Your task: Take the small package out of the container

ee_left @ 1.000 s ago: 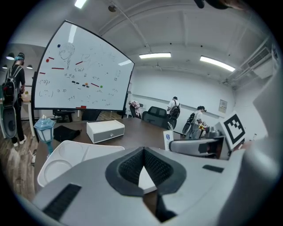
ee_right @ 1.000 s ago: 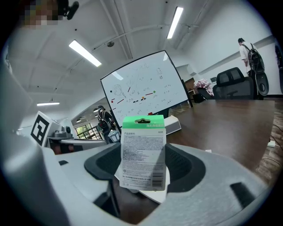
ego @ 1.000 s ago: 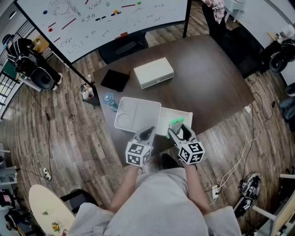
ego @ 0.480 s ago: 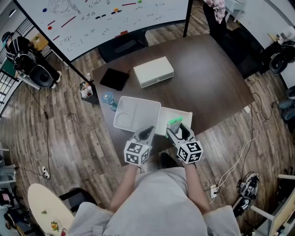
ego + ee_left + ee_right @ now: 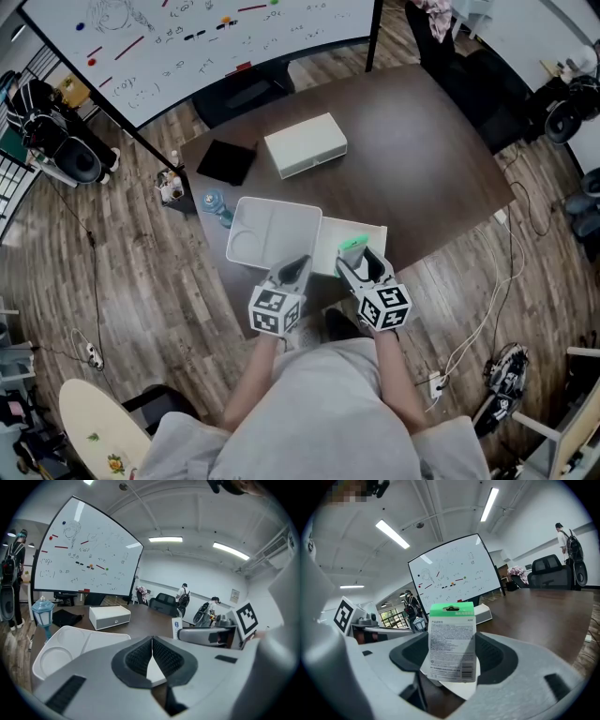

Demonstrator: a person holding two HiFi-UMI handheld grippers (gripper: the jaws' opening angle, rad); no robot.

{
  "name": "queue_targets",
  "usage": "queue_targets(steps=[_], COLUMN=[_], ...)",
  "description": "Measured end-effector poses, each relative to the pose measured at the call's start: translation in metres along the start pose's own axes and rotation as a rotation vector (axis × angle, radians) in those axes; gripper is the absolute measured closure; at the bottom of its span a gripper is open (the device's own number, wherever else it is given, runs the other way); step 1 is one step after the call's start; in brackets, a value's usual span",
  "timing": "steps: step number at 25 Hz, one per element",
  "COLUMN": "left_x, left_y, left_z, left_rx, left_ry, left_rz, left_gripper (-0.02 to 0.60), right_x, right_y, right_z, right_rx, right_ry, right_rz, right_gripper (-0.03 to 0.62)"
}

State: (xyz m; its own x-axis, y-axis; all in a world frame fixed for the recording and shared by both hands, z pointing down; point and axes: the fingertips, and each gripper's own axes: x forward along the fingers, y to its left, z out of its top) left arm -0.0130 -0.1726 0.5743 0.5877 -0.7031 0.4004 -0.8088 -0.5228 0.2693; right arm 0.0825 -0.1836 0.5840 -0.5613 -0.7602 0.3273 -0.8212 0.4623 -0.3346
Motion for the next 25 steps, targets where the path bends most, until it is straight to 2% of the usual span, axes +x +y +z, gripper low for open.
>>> queue_targets(steps=[25], left_x=[-0.0013], left_y=[-0.005], left_z=[-0.0079], left_rx=[-0.004], left_ry=[0.006], left_rz=[-0.006], left_gripper=[0.575], right_x=[-0.0094], right_y=[-0.0047], right_z=[-0.0076], right_rx=[0.012], right_ry=[0.006], right_rz=[-0.011], right_gripper=[0.283])
